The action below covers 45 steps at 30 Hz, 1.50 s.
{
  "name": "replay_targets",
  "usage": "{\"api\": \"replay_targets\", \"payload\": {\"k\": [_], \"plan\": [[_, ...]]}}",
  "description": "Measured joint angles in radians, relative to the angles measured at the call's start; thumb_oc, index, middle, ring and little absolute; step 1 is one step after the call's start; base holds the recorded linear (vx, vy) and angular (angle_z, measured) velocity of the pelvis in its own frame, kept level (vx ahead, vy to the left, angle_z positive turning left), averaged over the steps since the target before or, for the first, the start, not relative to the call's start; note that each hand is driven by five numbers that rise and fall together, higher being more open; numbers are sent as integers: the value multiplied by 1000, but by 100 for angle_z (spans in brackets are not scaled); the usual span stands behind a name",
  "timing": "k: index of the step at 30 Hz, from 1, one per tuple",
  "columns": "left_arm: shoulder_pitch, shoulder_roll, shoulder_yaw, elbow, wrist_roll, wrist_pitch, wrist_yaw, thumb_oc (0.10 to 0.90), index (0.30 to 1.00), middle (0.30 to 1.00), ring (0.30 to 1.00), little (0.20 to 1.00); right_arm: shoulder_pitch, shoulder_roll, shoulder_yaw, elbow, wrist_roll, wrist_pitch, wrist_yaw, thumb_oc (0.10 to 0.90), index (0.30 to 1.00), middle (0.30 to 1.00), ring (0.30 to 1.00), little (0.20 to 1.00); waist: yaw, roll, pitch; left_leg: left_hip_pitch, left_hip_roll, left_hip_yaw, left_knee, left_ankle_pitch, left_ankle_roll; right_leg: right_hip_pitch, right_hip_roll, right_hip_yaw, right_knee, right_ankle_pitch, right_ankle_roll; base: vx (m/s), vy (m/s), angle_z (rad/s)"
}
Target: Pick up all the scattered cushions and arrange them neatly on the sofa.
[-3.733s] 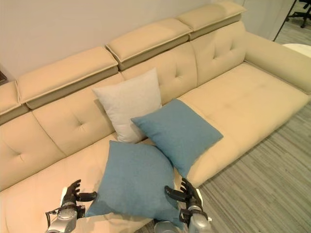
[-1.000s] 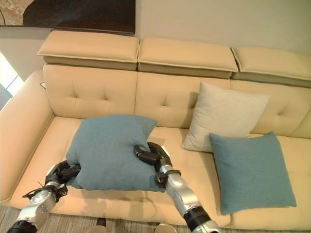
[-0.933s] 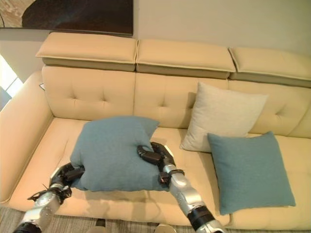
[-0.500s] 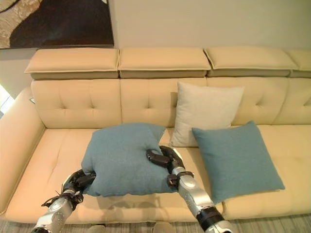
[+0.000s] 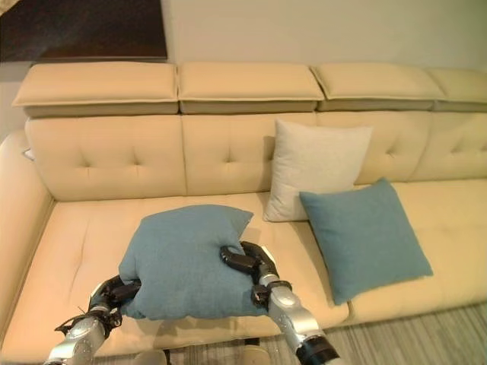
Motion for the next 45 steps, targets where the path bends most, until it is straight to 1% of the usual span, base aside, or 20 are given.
{"api": "replay_targets", "payload": {"k": [1,2,3,4,6,7,9,10,11,20,28,30,32,33,35,36,37,39,42,45], "plan": [[0,-6,0,0,0,0,2,400,300,300,300,300,0,-3,-1,-2,0,0,-1,400,300,300,300,300,4,2,2,-5,-16,5,26,-17,20,-19,-6,-13,0,51,-42,-18,254,-85],[8,11,-2,-2,0,0,3,400,300,300,300,300,4,6,11,-4,0,0,-2,400,300,300,300,300,7,-23,-12,-6,-62,46,40,-27,50,-15,-26,-59,-66,-7,-105,2,315,-108],[10,10,4,2,1,1,5,400,300,300,300,300,2,3,22,-7,0,1,-3,400,300,300,300,300,24,-26,-18,-13,-51,70,36,-20,51,-20,-32,-60,-81,-32,-105,34,189,-87],[6,-11,26,0,1,3,8,400,300,300,300,300,-6,-2,22,-7,0,-1,-5,400,300,300,300,300,19,9,-5,-26,-13,81,54,-26,54,-53,-23,-124,61,-113,-63,40,164,-64],[25,-12,32,-6,1,4,8,400,300,300,300,300,1,-2,32,-8,0,3,-5,400,300,300,300,300,17,34,-8,-3,10,99,7,2,48,-62,26,-126,226,-200,7,18,112,-39],[32,-8,35,-9,1,7,9,400,300,300,300,300,0,-1,39,-12,0,4,-5,400,300,300,300,300,23,20,-15,13,-3,112,-39,31,44,-49,34,-134,262,-241,17,22,70,-29],[39,-16,32,-11,0,8,9,400,300,300,300,300,-5,-7,38,-18,0,4,-8,400,300,300,300,300,18,-2,-26,32,-41,115,-103,82,33,51,64,-138,124,-265,-8,23,38,-7],[40,-41,34,-13,0,8,10,400,300,300,300,300,-11,-18,34,-17,0,4,-17,400,300,300,300,300,10,25,-13,42,-41,108,-127,101,33,69,79,-133,93,-225,-6,11,23,16],[43,-55,33,-14,0,9,11,400,300,300,300,300,-8,-34,36,-17,0,4,-18,400,300,300,300,300,-4,32,-11,66,-53,103,-170,125,33,84,80,-109,71,-225,-3,10,24,11],[54,-64,37,-44,1,9,18,400,300,300,300,300,28,-52,15,-49,-1,5,-25,400,300,300,300,300,-29,53,-10,140,-28,140,-266,169,12,127,112,-84,-12,-200,-6,2,-50,-11],[53,-130,42,-62,1,8,45,400,300,300,300,300,33,-107,-13,-51,-54,5,-38,400,300,300,300,300,-11,78,-9,66,-18,57,-125,178,-19,129,113,-86,-1,-209,-30,-7,35,2],[50,-133,39,-63,1,8,45,400,300,300,300,300,22,-117,-14,-51,-66,5,-39,400,300,300,300,300,-5,70,-4,49,-7,51,-115,174,-16,118,102,-83,7,-216,-50,62,220,0],[49,-133,35,-66,1,8,46,400,300,300,300,300,17,-117,-20,-51,-75,5,-40,400,300,300,300,300,-6,58,2,33,12,16,-108,162,-16,114,94,-92,2,-216,-53,74,307,5],[48,-134,34,-69,1,8,46,400,300,300,300,300,19,-118,-23,-50,-78,5,-41,400,300,300,300,300,-6,51,6,23,51,-4,-114,161,-25,112,87,-103,8,-216,-51,59,246,28],[44,-139,25,-68,2,8,47,400,300,300,300,300,29,-118,-35,-50,-88,7,-47,400,300,300,300,300,-22,51,6,2,94,14,-107,161,-27,118,69,-150,10,-213,-37,78,304,56],[46,-146,17,-68,3,8,47,400,300,300,300,300,36,-121,-44,-52,-101,7,-50,400,300,300,300,300,-34,66,-1,5,119,59,-146,167,-23,126,70,-171,11,-218,-15,58,364,56],[44,-148,11,-68,12,8,48,400,300,300,300,300,36,-112,-52,-47,-111,9,-60,400,300,300,300,300,-28,69,-1,13,118,59,-173,189,-86,122,59,-169,27,-219,4,41,324,39],[44,-127,0,-68,19,8,53,400,300,300,300,300,36,-92,-47,-45,-120,13,-65,400,300,300,300,300,-25,33,-6,19,50,58,-198,202,-62,123,2,-170,29,-205,40,44,262,25],[43,-93,-1,-69,28,9,55,400,300,300,300,300,21,-71,-33,-45,-141,20,-65,400,300,300,300,300,-16,26,-5,30,-18,58,-204,197,-26,129,-67,-162,48,-185,59,57,200,28],[30,-50,8,-70,52,9,56,400,300,300,300,300,9,-51,-6,-45,-155,24,-64,400,300,300,300,300,10,27,-3,53,-37,41,-201,182,-6,135,-89,-135,109,-176,61,116,125,28]]}}
